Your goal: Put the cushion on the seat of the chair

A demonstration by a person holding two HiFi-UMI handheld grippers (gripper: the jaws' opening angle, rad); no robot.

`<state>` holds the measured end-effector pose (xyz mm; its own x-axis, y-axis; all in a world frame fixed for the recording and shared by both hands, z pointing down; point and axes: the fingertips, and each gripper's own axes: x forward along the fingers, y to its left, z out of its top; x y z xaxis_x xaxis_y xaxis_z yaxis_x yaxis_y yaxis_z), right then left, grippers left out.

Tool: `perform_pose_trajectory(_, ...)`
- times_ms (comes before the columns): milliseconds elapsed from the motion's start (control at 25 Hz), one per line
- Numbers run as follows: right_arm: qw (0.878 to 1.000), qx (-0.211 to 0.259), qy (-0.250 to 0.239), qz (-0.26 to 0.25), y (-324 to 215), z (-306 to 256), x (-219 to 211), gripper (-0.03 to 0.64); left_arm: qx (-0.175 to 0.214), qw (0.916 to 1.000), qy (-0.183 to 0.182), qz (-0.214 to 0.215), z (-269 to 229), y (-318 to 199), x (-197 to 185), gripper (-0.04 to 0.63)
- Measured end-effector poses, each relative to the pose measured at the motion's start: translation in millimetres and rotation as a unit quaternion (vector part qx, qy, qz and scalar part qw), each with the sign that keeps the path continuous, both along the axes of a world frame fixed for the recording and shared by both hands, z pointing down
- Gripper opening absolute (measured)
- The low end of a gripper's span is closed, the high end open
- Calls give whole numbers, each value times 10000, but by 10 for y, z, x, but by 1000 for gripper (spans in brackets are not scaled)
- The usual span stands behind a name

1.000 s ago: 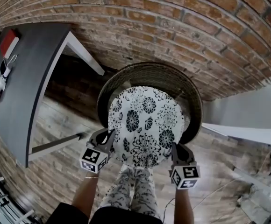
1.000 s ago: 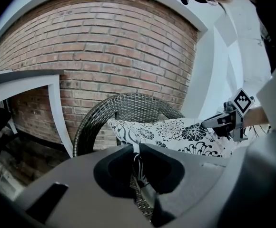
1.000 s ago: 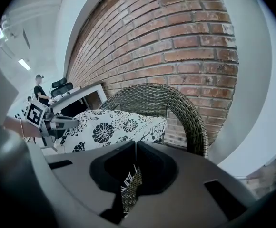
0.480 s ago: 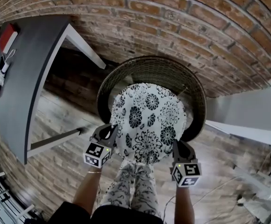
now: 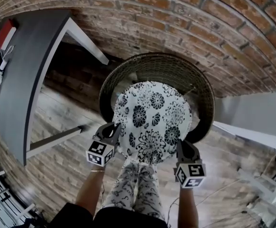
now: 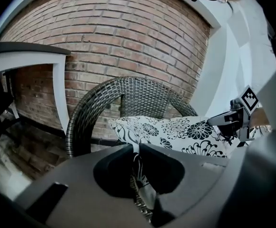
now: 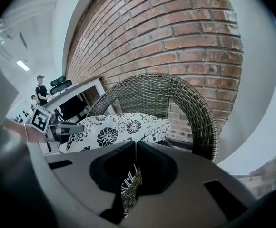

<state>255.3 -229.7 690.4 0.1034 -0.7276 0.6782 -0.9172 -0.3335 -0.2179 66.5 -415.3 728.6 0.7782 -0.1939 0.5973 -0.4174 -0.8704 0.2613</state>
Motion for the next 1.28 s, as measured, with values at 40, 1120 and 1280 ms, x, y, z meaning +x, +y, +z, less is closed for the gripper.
perform_pose_trajectory(40,10000,-14,-7,0,-4,5,-9,8,-4,10000,1,-11,20,-6,-6,19)
perform_pose_trajectory(1120,9996,-233,-159,29,131,187,-197,8,-97,9996,-215,-135,316,89,-115,19)
perform_pose_trajectory(1280,9994,-297,-164,27,137,260,-174,8,-111,9995,-263,-141,396,98,-126,20)
